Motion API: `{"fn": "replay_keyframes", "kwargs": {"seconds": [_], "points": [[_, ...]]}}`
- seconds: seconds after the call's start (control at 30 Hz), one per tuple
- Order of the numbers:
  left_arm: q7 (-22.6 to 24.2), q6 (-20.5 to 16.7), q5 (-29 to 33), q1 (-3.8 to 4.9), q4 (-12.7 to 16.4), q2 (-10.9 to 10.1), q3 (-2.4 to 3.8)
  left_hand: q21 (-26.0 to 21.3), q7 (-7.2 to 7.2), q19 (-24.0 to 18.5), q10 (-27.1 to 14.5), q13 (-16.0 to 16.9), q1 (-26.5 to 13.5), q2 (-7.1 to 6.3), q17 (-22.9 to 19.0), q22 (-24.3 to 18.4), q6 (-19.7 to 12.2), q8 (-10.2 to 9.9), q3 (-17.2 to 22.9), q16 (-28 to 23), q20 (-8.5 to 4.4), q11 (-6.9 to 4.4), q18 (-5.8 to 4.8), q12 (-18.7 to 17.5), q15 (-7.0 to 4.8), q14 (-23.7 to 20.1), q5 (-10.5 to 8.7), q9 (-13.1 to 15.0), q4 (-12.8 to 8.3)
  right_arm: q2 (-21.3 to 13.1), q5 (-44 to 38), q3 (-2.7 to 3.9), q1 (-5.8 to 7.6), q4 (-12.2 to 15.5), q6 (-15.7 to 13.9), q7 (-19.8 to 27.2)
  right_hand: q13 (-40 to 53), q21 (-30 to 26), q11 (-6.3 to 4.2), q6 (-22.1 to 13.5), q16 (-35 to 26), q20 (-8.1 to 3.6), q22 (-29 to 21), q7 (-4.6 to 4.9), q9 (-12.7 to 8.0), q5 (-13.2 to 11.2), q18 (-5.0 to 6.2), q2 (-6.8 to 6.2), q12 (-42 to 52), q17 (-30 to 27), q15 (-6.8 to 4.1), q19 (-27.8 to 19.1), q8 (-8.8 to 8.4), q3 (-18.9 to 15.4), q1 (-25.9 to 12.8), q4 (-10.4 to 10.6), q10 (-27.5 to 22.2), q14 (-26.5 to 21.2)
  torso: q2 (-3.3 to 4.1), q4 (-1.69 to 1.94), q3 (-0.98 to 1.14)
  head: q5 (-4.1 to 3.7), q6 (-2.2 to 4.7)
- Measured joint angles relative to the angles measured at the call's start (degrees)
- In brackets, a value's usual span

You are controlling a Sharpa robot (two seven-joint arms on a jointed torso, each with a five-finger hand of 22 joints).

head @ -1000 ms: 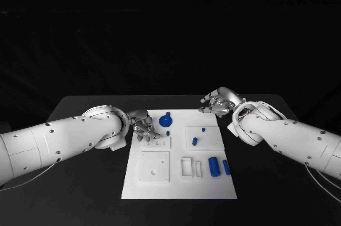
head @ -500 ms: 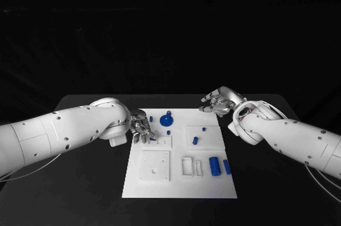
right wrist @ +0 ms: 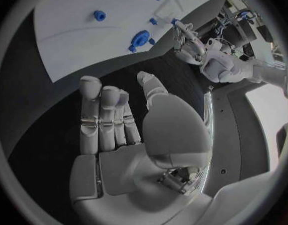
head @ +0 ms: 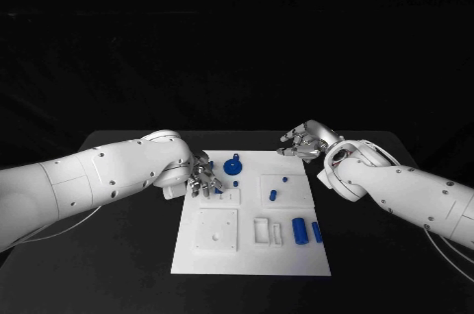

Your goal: Assemble the parts on the task board

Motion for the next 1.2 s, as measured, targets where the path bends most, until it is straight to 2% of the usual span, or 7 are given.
{"fn": "replay_keyframes", "kwargs": {"seconds": [0.27, 0.63, 0.77, 0.9, 1.13, 1.2], "points": [[-1.3, -0.4, -0.8, 0.06, -0.2, 1.3, -0.02, 2.8, -0.24, 0.0, 0.3, 0.5, -0.5, -0.26, 0.8, 0.0, 0.2, 0.0, -0.4, 1.3, -0.4, -0.27, 0.01, 3.0, -0.17, 0.4, 0.32, 1.7, -0.5, 0.1, 0.0, 0.0, 0.0, -0.1, 0.1, 0.0, 0.0, 0.0, 0.0, 0.0, 0.0, 0.0, 0.0, 0.0, 0.0, 0.2, 0.01, 0.23, 0.0, 0.0, 0.0, 0.0, 0.0, 0.1, -0.2, -0.1, 0.0, 0.0, 0.06, -0.03, 0.04, 0.03, -0.01], [-2.5, -0.1, -3.4, 0.07, -0.3, 2.4, -0.03, 4.7, -0.49, -0.2, 0.4, 0.8, -0.8, -0.52, 1.5, 0.0, 0.5, -0.3, -0.3, 2.4, -0.6, -0.39, 0.0, 4.7, -0.51, 0.9, 0.66, 3.0, -0.9, 0.3, 0.1, 0.0, 0.0, -0.1, 0.1, 0.0, 0.0, 0.0, 0.0, 0.0, 0.0, 0.0, 0.0, -0.01, 0.0, 0.7, 0.0, 0.0, 0.0, 0.0, 0.0, 0.0, 0.0, 0.1, -0.5, -0.1, 0.0, 0.0, 0.09, -0.03, 0.07, -0.06, -0.03], [-2.8, 0.4, -4.3, 0.07, -0.5, 2.6, -0.03, 5.5, -0.49, -0.4, 0.4, 1.2, -1.0, -0.34, 1.8, 0.0, 0.5, -0.2, -0.5, 3.3, -0.81, -0.39, 0.0, 5.7, -0.5, 0.9, 2.46, 3.7, -1.1, 0.3, 0.1, 0.0, 0.0, -0.2, 0.1, 0.0, 0.0, 0.0, 0.0, 0.0, 0.0, 0.0, 0.0, -0.01, 0.0, 0.7, 0.01, 0.01, 0.0, 0.0, 0.0, 0.0, 0.0, 0.3, -0.5, 0.0, 0.0, 0.0, 0.1, -0.03, 0.07, -0.07, -0.04], [-3.2, 0.9, -5.1, 0.08, -0.7, 2.9, -0.03, 6.3, -0.49, -0.4, 0.4, 1.6, -1.4, 0.1, 2.0, 0.0, 0.5, 0.0, -0.7, 4.3, -0.81, -0.39, 0.0, 6.9, -0.53, 1.1, 3.32, 4.2, -1.3, 0.4, 0.1, 0.0, 0.0, -0.2, 0.1, 0.0, 0.0, 0.0, 0.0, 0.0, 0.0, 0.0, 0.0, -0.01, 0.0, 0.7, 0.01, 0.01, 0.0, 0.0, 0.0, 0.0, 0.0, 0.3, -0.5, 0.0, 0.0, 0.0, 0.11, -0.02, 0.07, -0.07, -0.04], [-3.6, 2.3, -6.1, 0.08, -1.3, 3.4, -0.03, 6.7, -0.49, -0.7, 0.4, 1.9, -2.1, 0.41, 2.1, 0.0, 0.5, 0.0, -0.7, 5.1, -0.91, -0.38, 0.0, 7.8, -0.53, 1.3, 3.32, 4.9, -1.4, 0.4, 0.1, 0.0, 0.0, -0.2, 0.1, 0.0, 0.0, 0.0, 0.0, 0.0, 0.0, 0.0, 0.0, -0.01, 0.0, 0.9, 0.0, 0.0, 0.0, 0.0, 0.0, 0.0, 0.0, 0.5, -0.5, -0.1, 0.0, 0.0, 0.12, -0.02, 0.04, -0.04, -0.21], [-3.8, 3.0, -6.2, 0.08, -1.4, 3.4, -0.03, 6.7, -0.49, -0.8, 0.4, 1.9, -2.5, 0.6, 2.1, 0.0, 0.5, 0.0, -0.7, 5.1, -0.8, -0.38, 0.0, 7.8, -0.53, 1.3, 2.52, 5.0, -1.4, 0.4, 0.1, 0.0, 0.0, -0.2, 0.1, 0.0, 0.0, 0.0, 0.0, 0.0, 0.0, 0.0, 0.0, -0.01, 0.0, 0.9, 0.01, 0.0, 0.0, 0.0, 0.0, 0.0, 0.0, 0.5, -0.5, -0.1, 0.0, 0.0, 0.12, -0.02, 0.04, -0.04, -0.23]]}}
